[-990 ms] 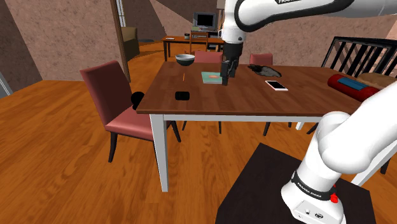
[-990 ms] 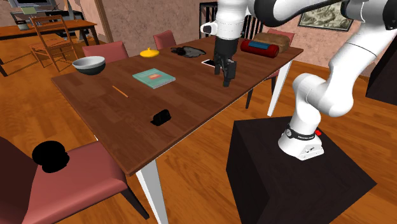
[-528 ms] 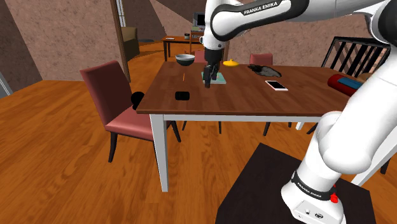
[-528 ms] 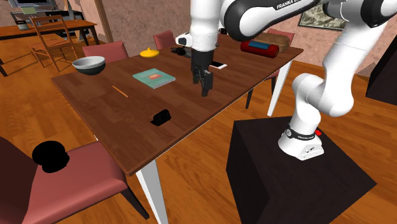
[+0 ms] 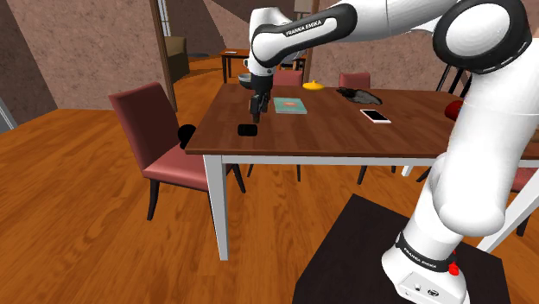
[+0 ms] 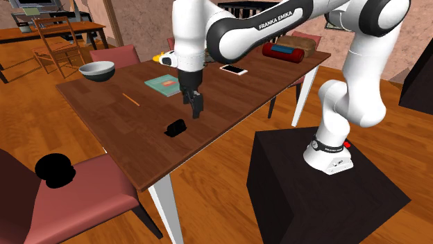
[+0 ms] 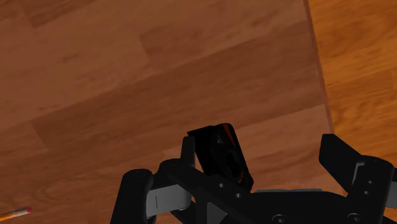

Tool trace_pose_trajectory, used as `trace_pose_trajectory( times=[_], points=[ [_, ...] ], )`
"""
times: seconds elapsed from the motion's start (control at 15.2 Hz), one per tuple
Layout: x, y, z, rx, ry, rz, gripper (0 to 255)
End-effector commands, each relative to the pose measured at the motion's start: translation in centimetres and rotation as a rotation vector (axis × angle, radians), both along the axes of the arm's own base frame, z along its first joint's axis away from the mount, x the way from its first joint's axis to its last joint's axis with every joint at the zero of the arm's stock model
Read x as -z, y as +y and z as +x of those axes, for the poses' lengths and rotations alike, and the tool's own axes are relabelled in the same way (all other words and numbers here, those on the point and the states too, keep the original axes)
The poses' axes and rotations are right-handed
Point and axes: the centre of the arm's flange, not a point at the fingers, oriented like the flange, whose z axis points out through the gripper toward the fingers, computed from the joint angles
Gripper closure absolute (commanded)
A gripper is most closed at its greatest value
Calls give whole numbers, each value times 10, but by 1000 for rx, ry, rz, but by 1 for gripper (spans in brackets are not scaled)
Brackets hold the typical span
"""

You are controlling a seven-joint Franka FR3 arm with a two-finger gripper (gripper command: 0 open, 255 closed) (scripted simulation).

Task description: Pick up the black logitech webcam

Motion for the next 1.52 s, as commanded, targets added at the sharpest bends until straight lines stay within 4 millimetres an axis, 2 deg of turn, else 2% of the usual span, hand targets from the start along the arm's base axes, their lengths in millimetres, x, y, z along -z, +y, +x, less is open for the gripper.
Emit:
trace_pose_trajectory(
  times=[0.0,0.4,0.86,0.99,1.06,1.45],
  points=[
    [10,6,20,-30,-5,2,0],
    [35,27,86,-114,-18,10,0],
    [72,27,86,-114,-18,10,0],
    [75,27,86,-114,-18,10,0],
    [75,27,85,-114,-18,10,255],
    [75,26,86,-114,-18,10,255]
  ],
)
